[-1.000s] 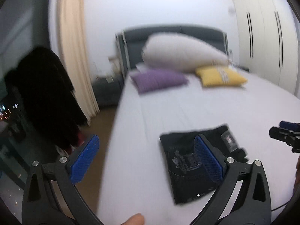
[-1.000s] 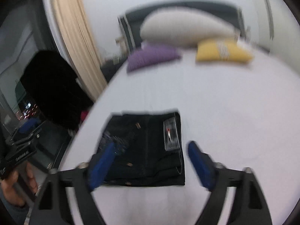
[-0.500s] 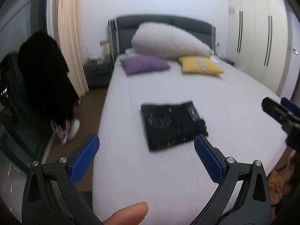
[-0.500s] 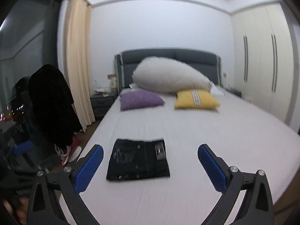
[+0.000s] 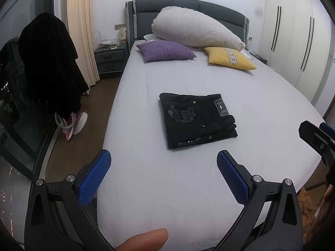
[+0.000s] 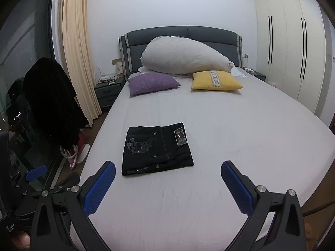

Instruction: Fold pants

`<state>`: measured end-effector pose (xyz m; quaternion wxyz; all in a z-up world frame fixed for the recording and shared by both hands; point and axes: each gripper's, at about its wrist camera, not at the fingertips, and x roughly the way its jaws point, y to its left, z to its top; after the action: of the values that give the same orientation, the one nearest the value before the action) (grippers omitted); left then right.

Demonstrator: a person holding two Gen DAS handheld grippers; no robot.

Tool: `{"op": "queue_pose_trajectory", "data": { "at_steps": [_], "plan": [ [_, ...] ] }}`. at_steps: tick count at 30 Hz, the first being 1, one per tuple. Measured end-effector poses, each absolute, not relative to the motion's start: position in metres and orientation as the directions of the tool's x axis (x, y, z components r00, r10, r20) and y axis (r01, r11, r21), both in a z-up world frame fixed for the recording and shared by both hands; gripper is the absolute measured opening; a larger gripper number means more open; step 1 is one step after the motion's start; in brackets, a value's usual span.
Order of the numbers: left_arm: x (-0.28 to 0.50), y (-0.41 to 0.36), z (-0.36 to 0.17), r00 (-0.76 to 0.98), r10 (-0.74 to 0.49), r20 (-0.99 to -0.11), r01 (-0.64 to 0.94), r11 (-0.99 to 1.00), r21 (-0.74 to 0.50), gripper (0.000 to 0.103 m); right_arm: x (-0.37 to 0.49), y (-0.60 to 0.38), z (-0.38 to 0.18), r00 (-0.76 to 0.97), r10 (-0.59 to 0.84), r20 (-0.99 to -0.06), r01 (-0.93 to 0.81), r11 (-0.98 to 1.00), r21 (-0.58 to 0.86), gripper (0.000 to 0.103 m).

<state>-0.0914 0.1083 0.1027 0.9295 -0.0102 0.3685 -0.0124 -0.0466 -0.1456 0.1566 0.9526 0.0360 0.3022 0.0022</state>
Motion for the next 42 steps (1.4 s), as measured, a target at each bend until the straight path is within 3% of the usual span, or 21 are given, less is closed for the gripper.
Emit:
{"op": "queue_pose_trajectory", "data": {
  "at_steps": [42],
  "plan": [
    [-0.085, 0.108, 0.093, 0.716, -0.033, -0.697, 0.021, 0.999, -0.025, 0.103, -0.046, -0.15, 0.142, 0.782, 0.038, -0.622, 0.015, 0.997, 0.079, 0.103]
  ]
}}
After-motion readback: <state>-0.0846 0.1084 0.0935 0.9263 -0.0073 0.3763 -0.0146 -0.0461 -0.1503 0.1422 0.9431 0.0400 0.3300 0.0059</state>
